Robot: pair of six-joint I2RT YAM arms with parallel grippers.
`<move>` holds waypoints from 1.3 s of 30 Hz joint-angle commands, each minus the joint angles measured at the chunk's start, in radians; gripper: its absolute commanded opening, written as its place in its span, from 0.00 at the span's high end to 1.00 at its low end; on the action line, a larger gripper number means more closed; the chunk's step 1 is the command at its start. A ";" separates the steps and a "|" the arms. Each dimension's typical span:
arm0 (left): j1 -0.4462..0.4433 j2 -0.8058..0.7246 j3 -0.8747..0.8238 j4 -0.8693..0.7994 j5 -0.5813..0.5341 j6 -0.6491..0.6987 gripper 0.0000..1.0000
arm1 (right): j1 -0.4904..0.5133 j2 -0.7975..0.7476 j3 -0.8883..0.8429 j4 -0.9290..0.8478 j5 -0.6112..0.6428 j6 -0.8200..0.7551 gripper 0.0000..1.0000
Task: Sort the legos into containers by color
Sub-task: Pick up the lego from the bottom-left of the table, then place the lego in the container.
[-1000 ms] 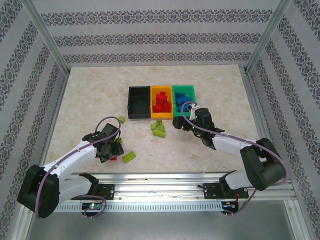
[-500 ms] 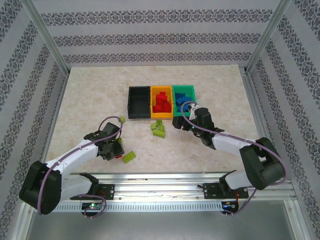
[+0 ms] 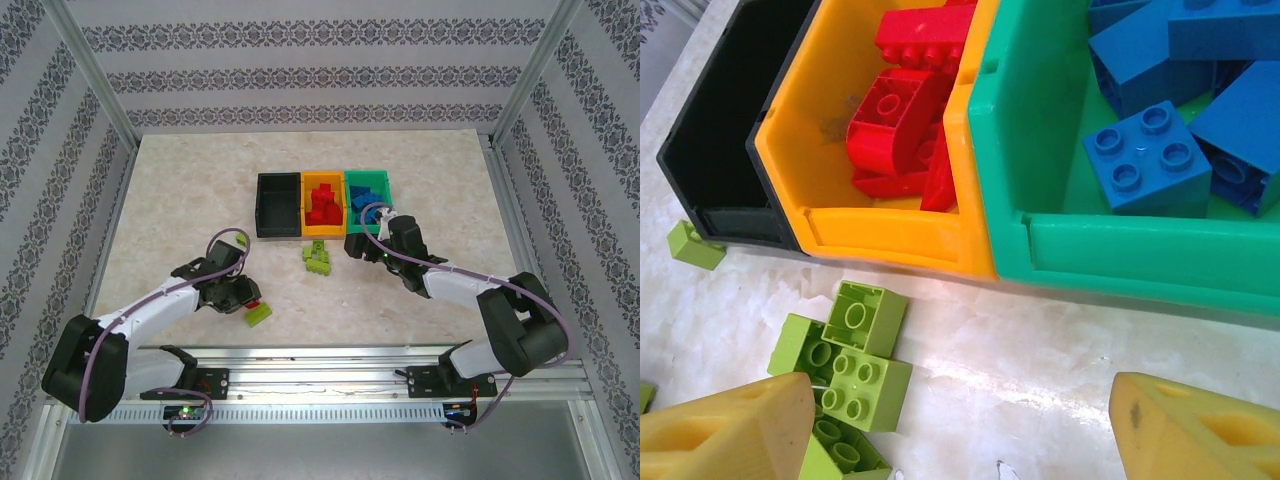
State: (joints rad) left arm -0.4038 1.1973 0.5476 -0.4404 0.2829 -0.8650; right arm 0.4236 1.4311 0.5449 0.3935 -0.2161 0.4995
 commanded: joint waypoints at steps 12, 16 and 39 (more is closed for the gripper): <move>-0.029 0.198 0.320 0.204 0.085 0.020 0.75 | 0.012 0.004 0.030 0.005 -0.007 0.004 0.22; -0.032 0.297 0.449 0.197 0.106 0.051 0.75 | 0.013 -0.012 0.022 0.006 0.005 0.002 0.22; -0.040 0.876 1.328 -0.231 -0.078 0.299 0.45 | -0.024 -0.012 0.018 0.007 0.000 0.003 0.22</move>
State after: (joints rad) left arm -0.4377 2.0514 1.7916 -0.5381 0.2836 -0.6296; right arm 0.4133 1.4364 0.5564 0.3935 -0.2184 0.4995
